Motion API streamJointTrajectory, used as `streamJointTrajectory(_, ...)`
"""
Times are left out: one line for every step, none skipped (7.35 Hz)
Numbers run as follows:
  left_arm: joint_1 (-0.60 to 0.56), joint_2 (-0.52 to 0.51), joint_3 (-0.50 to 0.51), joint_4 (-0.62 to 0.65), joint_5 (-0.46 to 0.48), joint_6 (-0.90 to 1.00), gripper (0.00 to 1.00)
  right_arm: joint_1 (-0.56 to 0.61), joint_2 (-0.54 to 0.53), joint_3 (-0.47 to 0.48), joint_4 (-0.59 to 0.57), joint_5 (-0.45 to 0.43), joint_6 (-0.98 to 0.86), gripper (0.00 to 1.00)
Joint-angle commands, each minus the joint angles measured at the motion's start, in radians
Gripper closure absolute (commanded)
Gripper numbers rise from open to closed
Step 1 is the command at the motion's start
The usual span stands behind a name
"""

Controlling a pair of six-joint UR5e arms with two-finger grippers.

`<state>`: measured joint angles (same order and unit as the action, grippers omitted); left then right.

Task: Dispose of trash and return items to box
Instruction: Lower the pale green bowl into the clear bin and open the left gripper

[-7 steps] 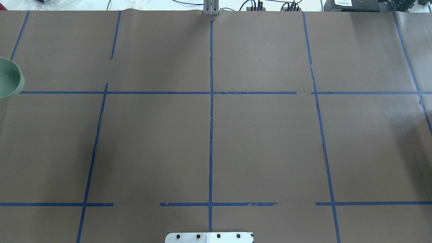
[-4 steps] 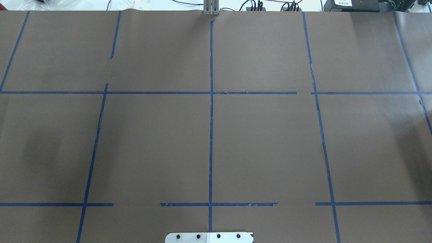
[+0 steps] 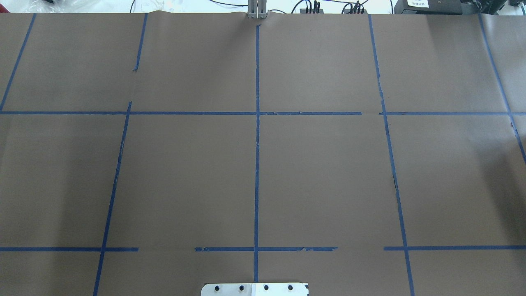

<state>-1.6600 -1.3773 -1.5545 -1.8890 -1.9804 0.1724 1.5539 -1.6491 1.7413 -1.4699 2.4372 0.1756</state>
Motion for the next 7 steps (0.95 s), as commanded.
streamJointTrajectory(-0.001, 0.041, 0.089, -0.155, 0.003, 0.004, 1.00, 0.000, -0.005, 0.001, 0.002, 0.002, 0.001, 0.00)
streamJointTrajectory(-0.001, 0.043, 0.093, -0.157, 0.003, 0.007, 0.16, 0.000, -0.006, 0.001, 0.002, 0.002, 0.001, 0.00)
streamJointTrajectory(-0.001, 0.043, 0.088, -0.157, 0.002, 0.006, 0.00, 0.000, -0.009, 0.001, 0.003, 0.002, 0.001, 0.00)
streamJointTrajectory(-0.001, 0.043, 0.083, -0.157, 0.000, 0.002, 0.00, 0.000, -0.012, 0.003, 0.005, 0.000, 0.001, 0.00)
streamJointTrajectory(-0.003, 0.040, 0.052, -0.157, -0.006, -0.004, 0.00, 0.000, -0.012, 0.004, 0.006, -0.001, -0.004, 0.00)
streamJointTrajectory(-0.003, 0.032, 0.007, -0.151, -0.009, -0.007, 0.00, 0.000, -0.012, 0.004, 0.006, -0.001, -0.008, 0.00)
streamJointTrajectory(-0.001, 0.015, -0.024, -0.131, -0.046, -0.051, 0.00, 0.000, -0.012, 0.004, 0.006, -0.001, -0.010, 0.00)
